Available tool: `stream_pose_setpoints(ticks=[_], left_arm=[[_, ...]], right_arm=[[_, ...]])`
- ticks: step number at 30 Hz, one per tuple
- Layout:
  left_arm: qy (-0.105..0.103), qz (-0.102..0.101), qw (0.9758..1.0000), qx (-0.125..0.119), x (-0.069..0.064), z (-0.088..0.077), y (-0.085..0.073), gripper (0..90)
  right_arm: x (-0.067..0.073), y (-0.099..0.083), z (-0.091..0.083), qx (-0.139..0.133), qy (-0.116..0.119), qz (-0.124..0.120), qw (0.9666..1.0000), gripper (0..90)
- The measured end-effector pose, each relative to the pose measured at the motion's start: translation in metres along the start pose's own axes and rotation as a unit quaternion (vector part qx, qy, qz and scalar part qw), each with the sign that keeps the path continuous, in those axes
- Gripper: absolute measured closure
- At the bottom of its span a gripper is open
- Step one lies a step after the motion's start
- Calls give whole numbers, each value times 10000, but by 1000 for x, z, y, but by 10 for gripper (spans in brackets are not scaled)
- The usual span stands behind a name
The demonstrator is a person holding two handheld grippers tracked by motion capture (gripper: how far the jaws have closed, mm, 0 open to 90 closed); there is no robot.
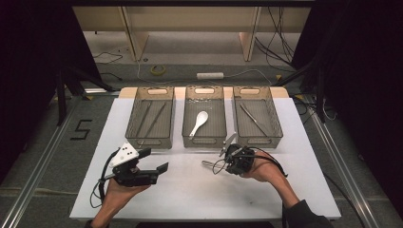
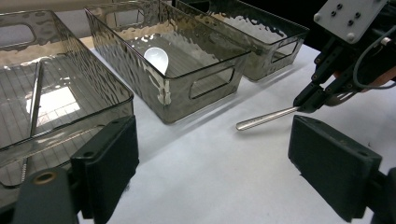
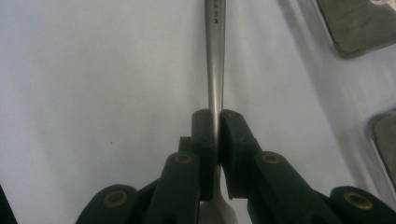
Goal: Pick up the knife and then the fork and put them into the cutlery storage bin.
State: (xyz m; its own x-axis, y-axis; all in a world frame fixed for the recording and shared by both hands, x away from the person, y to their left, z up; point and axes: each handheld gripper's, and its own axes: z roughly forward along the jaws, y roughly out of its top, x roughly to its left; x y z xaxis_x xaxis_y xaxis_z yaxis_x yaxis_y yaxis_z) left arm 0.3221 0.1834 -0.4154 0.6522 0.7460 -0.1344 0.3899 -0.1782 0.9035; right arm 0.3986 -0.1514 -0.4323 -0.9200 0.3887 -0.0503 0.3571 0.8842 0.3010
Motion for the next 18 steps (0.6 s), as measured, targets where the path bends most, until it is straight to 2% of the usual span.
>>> stream_pose_setpoints(ticks=[1, 6, 9, 18], left_arm=[[0, -2, 10000, -1, 0, 0, 0, 156], [3, 1, 10000, 0, 0, 0, 0, 155], [4, -2, 10000, -3, 0, 0, 0, 156], [14, -1, 10000, -15, 0, 0, 0, 156]], right_arm=[[0, 0, -1, -16, 12, 80, 10000, 852], [-4, -3, -4, -95, 43, 64, 9999, 852], [-5, -3, -9, -100, 46, 167, 9998, 851], [-14, -10, -24, -369, -33, 334, 9988, 851]])
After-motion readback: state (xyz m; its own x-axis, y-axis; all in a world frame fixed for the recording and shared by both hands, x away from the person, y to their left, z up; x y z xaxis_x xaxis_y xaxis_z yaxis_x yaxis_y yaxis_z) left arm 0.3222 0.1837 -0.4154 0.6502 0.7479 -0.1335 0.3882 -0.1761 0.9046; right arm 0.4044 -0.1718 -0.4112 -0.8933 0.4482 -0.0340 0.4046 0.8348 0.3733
